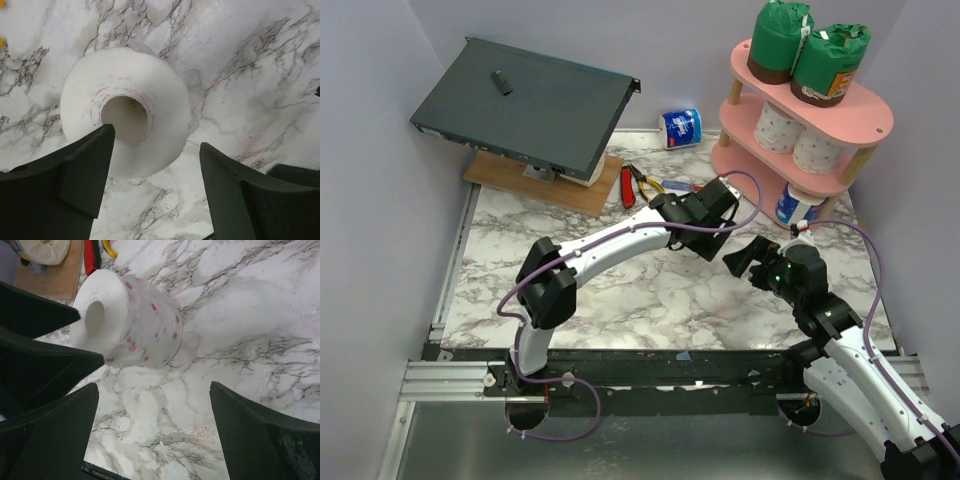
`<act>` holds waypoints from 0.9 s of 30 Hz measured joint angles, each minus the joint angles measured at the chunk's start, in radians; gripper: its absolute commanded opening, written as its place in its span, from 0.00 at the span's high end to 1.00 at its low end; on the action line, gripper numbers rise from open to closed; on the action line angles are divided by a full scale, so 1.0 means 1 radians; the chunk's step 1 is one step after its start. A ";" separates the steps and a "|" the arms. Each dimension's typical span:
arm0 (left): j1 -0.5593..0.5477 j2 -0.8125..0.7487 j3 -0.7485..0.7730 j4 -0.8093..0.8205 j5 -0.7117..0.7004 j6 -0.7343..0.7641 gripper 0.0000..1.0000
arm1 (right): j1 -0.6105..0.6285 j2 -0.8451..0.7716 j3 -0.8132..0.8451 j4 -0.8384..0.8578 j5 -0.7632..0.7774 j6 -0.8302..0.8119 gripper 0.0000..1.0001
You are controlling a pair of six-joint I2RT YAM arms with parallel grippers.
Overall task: Place and organize the paper towels onto the shelf
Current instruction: Place the paper towel at the center of the board.
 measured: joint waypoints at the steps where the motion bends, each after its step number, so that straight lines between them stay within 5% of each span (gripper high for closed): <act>1: -0.001 -0.019 -0.002 0.000 0.000 -0.002 0.20 | 0.000 0.000 0.000 -0.002 0.000 0.001 0.05; 11: -0.006 -0.249 -0.085 0.029 -0.033 -0.037 0.05 | 0.000 0.000 0.000 -0.026 0.023 0.019 0.04; 18: 0.025 -0.443 -0.308 0.101 -0.106 -0.116 0.04 | 0.000 -0.001 0.003 -0.052 0.110 0.081 0.05; 27: 0.247 -0.479 -0.498 0.182 0.021 -0.297 0.05 | 0.000 -0.038 0.004 -0.093 0.207 0.135 0.04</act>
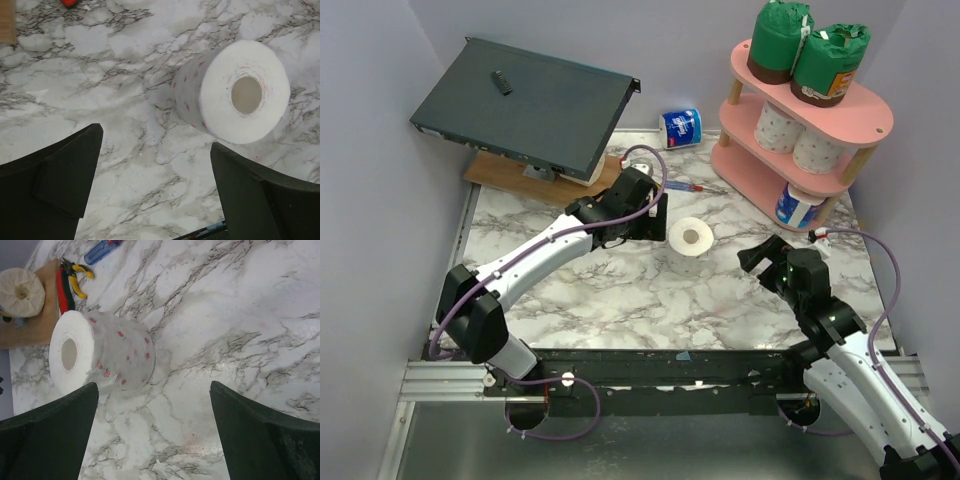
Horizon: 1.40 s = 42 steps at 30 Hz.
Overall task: Place and organize the paper towels onto the shelf
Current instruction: Place the paper towel at the center of the board, then pick up the paper towel from the center of the board.
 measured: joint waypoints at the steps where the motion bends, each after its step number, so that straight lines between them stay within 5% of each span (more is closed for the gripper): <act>1: 0.000 0.008 0.000 0.008 0.011 -0.006 0.05 | 0.000 -0.002 0.000 0.000 0.001 -0.001 0.04; 9: -0.013 0.073 -0.003 0.066 0.082 -0.060 0.06 | 0.000 0.034 0.049 0.002 -0.086 -0.090 0.08; 19: -0.011 -0.105 -0.278 0.185 0.084 -0.155 0.08 | 0.013 0.237 0.286 0.004 -0.188 -0.268 0.16; 30: -0.045 -0.368 -0.568 0.260 0.074 -0.230 0.10 | 0.402 0.557 0.524 -0.014 -0.027 -0.417 0.19; 42: -0.083 -0.464 -0.731 0.292 0.040 -0.276 0.10 | 0.415 0.799 0.626 -0.018 0.025 -0.517 0.25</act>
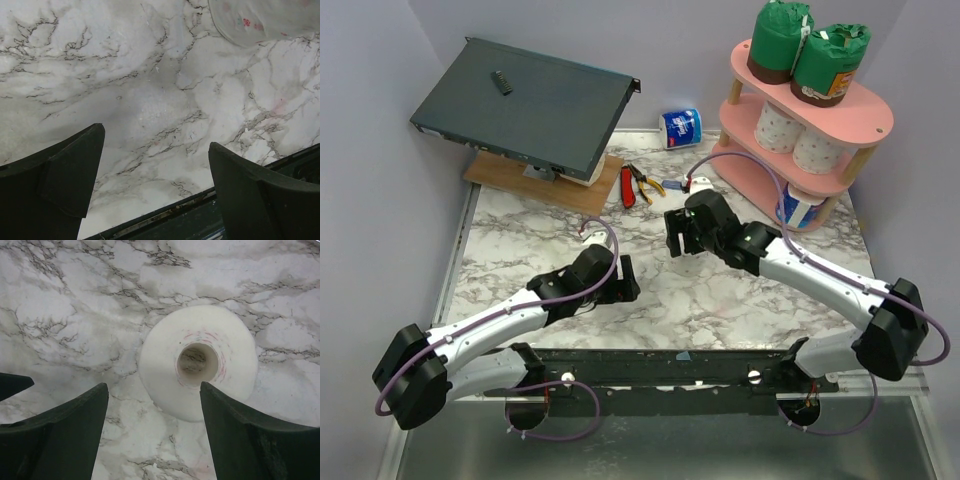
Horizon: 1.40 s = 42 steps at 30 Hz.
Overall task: Place and organize the paper towels onto the shelf
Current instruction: Pick up the paper towel from the center of the board.
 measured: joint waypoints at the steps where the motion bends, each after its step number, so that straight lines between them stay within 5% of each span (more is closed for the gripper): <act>1: -0.001 0.000 -0.005 0.000 0.000 -0.002 0.10 | 0.000 0.013 0.013 0.003 0.000 -0.008 0.26; 22: -0.007 -0.016 -0.067 0.041 0.004 -0.004 0.10 | 0.006 0.232 0.111 0.023 0.009 -0.043 0.37; 32: -0.007 -0.038 -0.084 0.045 0.007 0.003 0.10 | 0.022 0.270 0.148 0.006 0.048 -0.040 0.28; 42: -0.007 -0.046 -0.087 0.046 0.009 0.007 0.10 | 0.039 0.253 0.148 -0.019 0.067 -0.033 0.31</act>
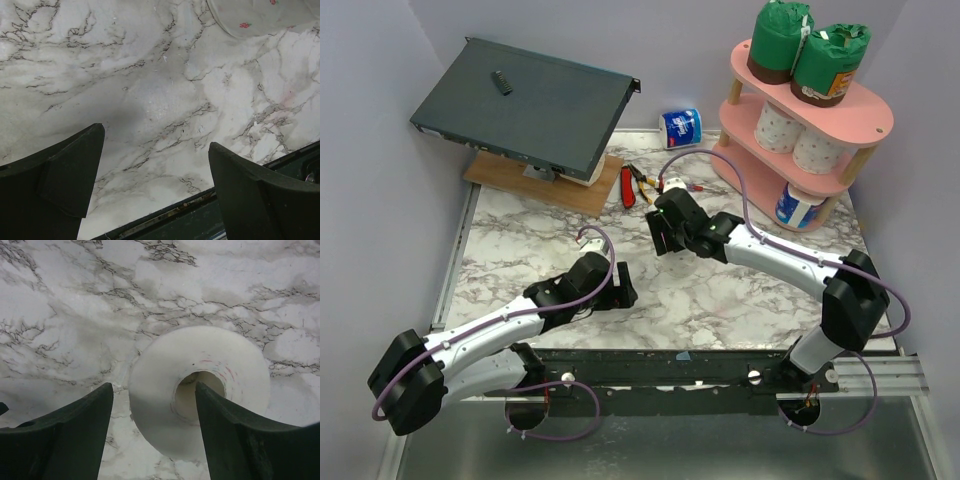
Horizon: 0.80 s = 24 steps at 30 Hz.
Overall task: Place and organize the paper towels onto the shelf
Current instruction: Pick up the paper towel from the center of the board.
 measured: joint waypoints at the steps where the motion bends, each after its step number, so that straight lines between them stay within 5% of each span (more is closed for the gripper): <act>1: 0.000 0.000 0.000 0.000 0.001 0.000 0.10 | 0.001 0.000 0.000 -0.001 0.000 0.000 0.31; 9: 0.000 0.000 0.000 0.007 0.003 0.000 0.10 | 0.005 0.020 0.002 -0.008 0.000 -0.001 0.38; 24: 0.000 0.000 -0.009 0.008 0.003 0.002 0.10 | 0.005 0.042 0.034 -0.031 0.006 -0.018 0.70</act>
